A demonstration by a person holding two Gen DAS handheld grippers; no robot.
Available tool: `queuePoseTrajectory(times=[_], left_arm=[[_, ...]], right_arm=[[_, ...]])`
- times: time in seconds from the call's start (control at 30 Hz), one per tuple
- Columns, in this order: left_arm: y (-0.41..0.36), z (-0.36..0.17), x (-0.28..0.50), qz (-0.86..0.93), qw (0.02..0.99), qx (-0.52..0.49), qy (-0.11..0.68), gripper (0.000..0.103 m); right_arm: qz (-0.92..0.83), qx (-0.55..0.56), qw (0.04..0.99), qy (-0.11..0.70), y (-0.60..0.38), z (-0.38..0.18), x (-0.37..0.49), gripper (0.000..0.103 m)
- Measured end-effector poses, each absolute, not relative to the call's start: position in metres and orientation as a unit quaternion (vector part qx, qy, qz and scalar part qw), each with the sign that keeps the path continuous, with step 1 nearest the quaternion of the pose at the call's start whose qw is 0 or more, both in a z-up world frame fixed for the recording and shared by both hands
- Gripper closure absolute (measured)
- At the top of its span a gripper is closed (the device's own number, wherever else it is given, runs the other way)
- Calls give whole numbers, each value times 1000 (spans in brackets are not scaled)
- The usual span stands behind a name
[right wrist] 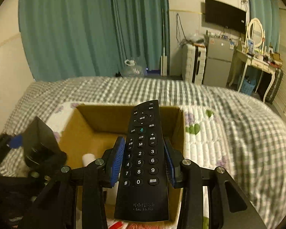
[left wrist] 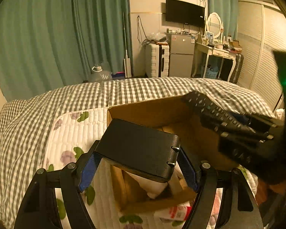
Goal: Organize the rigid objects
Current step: 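Lower the remote and black adapter into the box and open both grippers, then grasp the white-and-red bottle with the right gripper while the left grasps the pink rose case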
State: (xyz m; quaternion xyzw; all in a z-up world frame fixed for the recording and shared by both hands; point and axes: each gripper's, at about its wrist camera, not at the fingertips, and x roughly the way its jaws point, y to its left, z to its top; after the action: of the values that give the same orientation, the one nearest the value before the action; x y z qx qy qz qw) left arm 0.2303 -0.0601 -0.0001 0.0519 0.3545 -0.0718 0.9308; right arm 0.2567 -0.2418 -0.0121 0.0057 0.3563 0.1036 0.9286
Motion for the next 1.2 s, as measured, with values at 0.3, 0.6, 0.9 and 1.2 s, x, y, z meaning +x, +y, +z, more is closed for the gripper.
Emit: queuePoseTrajectory(times=[0.3,0.6,0.9,1.2], left_arm=[[-64,-29,247,-72,926,62,367,26],[-77,-40,245,-79,916,68,388,26],[-94,-60,277,-64,902,76,421,26],[-95,-45,262,-67,913,79,394,18]], right_arm=[[111,-7,933,341,-244,-46,271,55],[99,3,934,345,-263,-22,250,49],[77,21,936,341,-295,-27,237,43],[57,7,938,343,-301,-26,220,29]])
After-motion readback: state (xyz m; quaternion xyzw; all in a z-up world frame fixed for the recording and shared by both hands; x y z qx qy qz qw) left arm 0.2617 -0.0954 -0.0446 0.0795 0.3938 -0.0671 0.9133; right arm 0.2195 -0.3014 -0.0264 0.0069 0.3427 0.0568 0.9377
